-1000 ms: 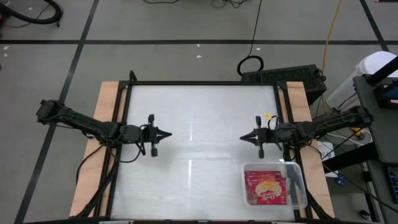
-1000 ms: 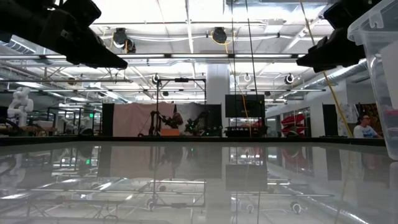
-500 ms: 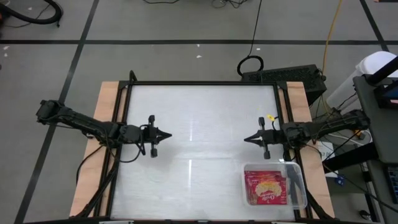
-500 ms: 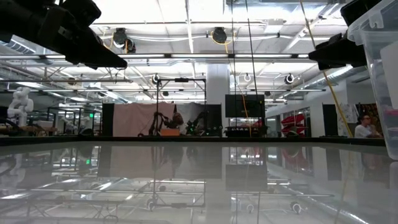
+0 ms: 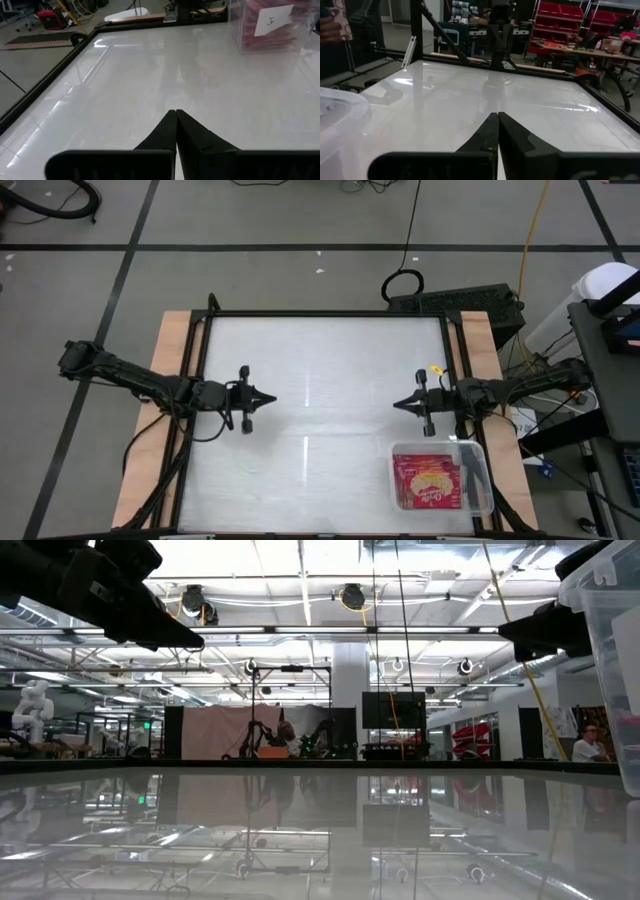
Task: Sort popcorn bags into baskets
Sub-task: Return to Home Position
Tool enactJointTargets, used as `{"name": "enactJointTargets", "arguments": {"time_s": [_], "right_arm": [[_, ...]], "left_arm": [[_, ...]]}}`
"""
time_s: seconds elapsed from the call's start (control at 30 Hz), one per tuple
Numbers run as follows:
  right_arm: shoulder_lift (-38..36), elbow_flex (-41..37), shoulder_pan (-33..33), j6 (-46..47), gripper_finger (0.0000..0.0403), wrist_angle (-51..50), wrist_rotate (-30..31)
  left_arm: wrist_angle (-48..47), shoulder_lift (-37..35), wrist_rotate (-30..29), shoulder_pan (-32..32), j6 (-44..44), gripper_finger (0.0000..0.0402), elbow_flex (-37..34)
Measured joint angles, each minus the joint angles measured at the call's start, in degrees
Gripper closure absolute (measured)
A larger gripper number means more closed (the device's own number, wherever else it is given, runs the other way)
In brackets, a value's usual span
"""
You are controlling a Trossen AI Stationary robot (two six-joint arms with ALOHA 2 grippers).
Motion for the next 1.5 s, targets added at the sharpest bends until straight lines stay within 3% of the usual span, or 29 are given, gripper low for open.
{"name": "enactJointTargets", "arguments": {"time_s": [0.33, 0.7, 0.83, 1.13, 1.5], "right_arm": [[-3.0, -0.7, 0.0, -1.1, 0.0403, -3.0, -0.1], [-20.5, -0.7, -0.1, -4.2, 0.0403, -13.8, -2.9], [-19.9, -0.7, -2.3, -6.7, 0.0403, -12.1, -2.9], [-20.3, -0.7, -11.8, -4.8, 0.0403, -13.9, -11.9], [-20.3, -2.1, -13.5, -3.2, 0.0403, -14.5, -6.7]], "left_arm": [[0.4, 0.0, 0.4, 0.0, 1.4, 0.0395, 0.0], [0.4, 0.0, 0.5, 0.0, 1.1, 0.0392, 0.0], [1.1, 0.0, 1.6, -0.2, 1.0, 0.0397, 0.0], [0.8, -0.4, 1.2, -0.6, 2.2, 0.0398, 0.0], [-4.3, -7.1, 0.9, -0.5, 3.0, 0.0397, 0.0]]}}
